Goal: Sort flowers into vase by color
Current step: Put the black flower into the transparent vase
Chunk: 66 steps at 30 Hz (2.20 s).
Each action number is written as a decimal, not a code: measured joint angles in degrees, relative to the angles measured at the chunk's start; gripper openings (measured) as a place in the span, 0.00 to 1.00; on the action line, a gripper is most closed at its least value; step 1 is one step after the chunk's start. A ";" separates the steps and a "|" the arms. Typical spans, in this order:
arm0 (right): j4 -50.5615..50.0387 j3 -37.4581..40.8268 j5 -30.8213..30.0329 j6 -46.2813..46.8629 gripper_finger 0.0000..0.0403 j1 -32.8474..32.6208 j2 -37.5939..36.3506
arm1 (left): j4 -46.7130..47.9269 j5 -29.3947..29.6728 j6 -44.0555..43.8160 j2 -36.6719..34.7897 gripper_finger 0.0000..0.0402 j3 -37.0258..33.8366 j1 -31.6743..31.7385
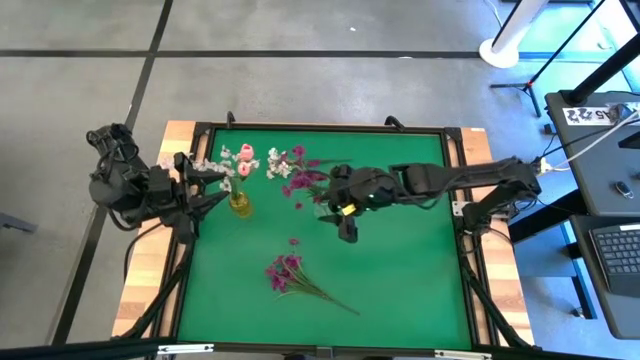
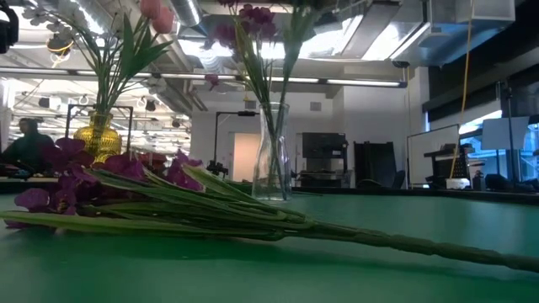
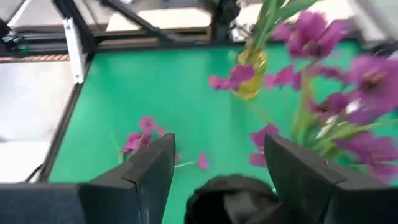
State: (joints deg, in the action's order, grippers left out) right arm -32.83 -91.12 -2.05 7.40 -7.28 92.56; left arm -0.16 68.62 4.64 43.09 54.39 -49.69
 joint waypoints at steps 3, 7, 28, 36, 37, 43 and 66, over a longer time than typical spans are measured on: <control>1.47 0.01 5.45 0.86 0.60 1.07 1.50 | 0.96 0.06 -1.22 0.00 0.47 0.00 0.02; 4.96 -0.06 11.71 1.64 0.60 1.78 2.08 | 2.20 0.52 -1.59 0.00 0.47 0.00 0.02; 5.08 0.04 20.21 5.96 0.60 4.12 2.17 | 3.69 0.99 -3.08 0.00 0.47 0.00 0.01; 4.53 0.04 24.37 7.62 0.60 5.58 2.17 | 3.71 1.01 -3.08 -0.02 0.47 0.00 0.02; 3.99 0.04 25.50 8.57 0.60 5.70 2.17 | 3.73 1.01 -3.08 -0.02 0.47 0.00 0.00; 2.98 0.04 28.85 10.31 0.60 5.84 2.09 | 3.76 1.01 -3.12 0.00 0.47 0.00 0.01; 5.31 -0.01 23.49 5.81 0.60 5.80 -2.32 | 4.87 0.98 -4.28 0.00 0.47 0.00 0.02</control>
State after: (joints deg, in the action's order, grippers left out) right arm -27.51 -91.13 21.44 13.21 -1.47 90.24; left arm 4.71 69.60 0.36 43.09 54.39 -49.67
